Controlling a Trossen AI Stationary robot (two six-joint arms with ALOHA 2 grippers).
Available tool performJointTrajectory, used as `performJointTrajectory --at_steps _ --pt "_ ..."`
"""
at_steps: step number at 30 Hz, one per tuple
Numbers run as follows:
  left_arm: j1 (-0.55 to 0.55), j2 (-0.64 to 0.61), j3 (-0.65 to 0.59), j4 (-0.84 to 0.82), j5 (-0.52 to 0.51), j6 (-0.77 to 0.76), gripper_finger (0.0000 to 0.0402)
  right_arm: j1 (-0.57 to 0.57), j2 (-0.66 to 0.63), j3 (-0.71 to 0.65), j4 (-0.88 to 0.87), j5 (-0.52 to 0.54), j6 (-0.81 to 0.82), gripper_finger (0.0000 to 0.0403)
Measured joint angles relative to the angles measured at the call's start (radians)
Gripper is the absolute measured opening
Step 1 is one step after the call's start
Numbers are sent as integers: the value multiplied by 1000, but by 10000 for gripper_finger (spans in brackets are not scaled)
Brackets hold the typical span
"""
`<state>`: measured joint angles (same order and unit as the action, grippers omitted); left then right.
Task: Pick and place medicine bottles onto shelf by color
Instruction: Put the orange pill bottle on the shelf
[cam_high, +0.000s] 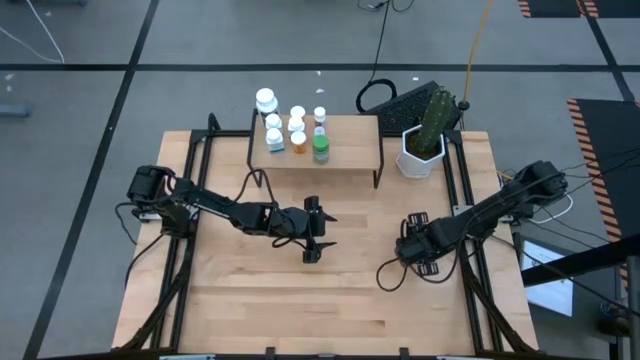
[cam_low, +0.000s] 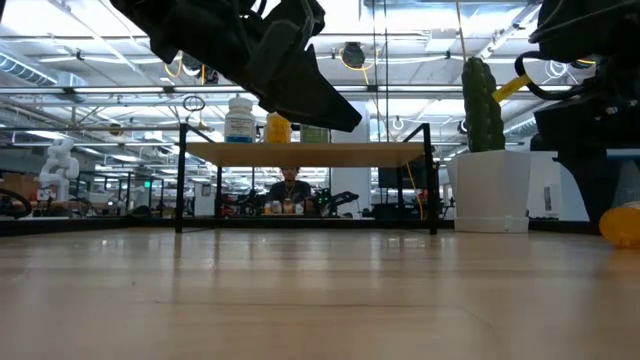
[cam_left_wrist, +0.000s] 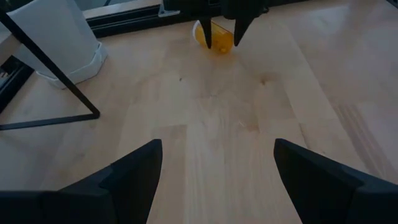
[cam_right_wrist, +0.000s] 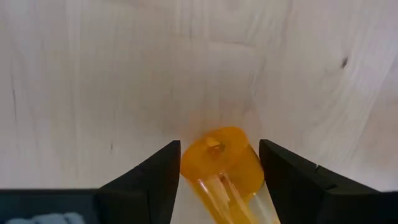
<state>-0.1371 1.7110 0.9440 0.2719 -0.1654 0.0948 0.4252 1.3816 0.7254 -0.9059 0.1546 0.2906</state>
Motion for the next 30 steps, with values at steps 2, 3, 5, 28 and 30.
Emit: performJointTrajectory --at_steps 2,3,5,28,30 --pt "0 0 0 0 0 0 308 0 -5 0 13 5 37 207" --pt "0 0 0 0 0 0 308 0 -9 0 21 6 50 211" --pt "0 0 0 1 0 -1 308 0 -21 0 33 5 74 221" --pt "26 47 0 -43 0 -34 308 -122 -300 63 -189 -232 1385 263" --pt "26 57 -1 -26 6 -34 308 -124 -300 46 -152 -235 1425 263"
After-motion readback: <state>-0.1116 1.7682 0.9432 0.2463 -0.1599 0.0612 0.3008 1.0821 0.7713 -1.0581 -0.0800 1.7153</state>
